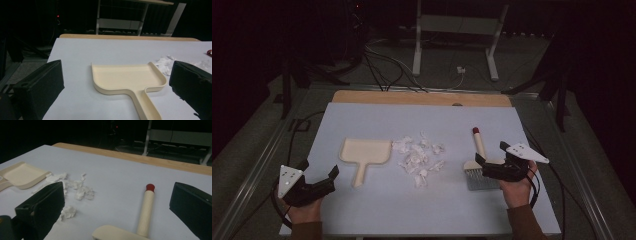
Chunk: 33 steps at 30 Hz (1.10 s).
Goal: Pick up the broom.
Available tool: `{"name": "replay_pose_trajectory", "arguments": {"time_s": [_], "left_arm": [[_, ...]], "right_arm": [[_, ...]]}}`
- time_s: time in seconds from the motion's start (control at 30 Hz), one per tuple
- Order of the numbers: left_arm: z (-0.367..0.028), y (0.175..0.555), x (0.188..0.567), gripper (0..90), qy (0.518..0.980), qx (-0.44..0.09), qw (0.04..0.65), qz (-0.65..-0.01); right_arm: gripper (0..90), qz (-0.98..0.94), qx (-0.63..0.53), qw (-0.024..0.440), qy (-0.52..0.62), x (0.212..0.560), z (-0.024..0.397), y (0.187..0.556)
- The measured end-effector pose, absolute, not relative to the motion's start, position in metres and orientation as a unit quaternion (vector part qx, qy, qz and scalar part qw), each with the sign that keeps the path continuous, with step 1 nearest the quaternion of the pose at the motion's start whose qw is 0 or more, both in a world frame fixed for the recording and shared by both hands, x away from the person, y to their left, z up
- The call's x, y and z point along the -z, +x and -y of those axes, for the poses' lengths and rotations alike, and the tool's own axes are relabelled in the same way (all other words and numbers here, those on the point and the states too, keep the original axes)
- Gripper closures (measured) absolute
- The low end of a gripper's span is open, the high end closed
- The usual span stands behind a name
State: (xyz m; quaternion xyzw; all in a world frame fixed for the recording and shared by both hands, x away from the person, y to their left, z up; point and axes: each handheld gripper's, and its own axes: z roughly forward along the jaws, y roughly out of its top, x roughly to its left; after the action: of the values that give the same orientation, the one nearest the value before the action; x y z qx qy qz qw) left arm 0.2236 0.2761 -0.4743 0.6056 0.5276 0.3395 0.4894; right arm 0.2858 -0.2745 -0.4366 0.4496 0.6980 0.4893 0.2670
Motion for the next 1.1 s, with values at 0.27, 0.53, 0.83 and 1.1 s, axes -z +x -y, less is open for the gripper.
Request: {"name": "replay_pose_trajectory", "arguments": {"time_s": [0.27,0.53,0.83,1.1], "left_arm": [[-0.275,0.224,0.476,0.4,0.603,-0.34,0.49,-0.529],[-0.272,0.225,0.478,0.4,0.606,-0.342,0.486,-0.529],[-0.272,0.225,0.48,0.4,0.607,-0.336,0.488,-0.53],[-0.27,0.225,0.48,0.4,0.607,-0.337,0.487,-0.53]], "right_arm": [[0.2,-0.706,-0.473,0.271,0.452,0.425,0.273,0.296],[0.2,-0.699,-0.466,0.27,0.47,0.414,0.273,0.313],[0.2,-0.702,-0.449,0.267,0.484,0.408,0.272,0.329],[0.1,-0.708,-0.435,0.261,0.491,0.407,0.27,0.341]]}}
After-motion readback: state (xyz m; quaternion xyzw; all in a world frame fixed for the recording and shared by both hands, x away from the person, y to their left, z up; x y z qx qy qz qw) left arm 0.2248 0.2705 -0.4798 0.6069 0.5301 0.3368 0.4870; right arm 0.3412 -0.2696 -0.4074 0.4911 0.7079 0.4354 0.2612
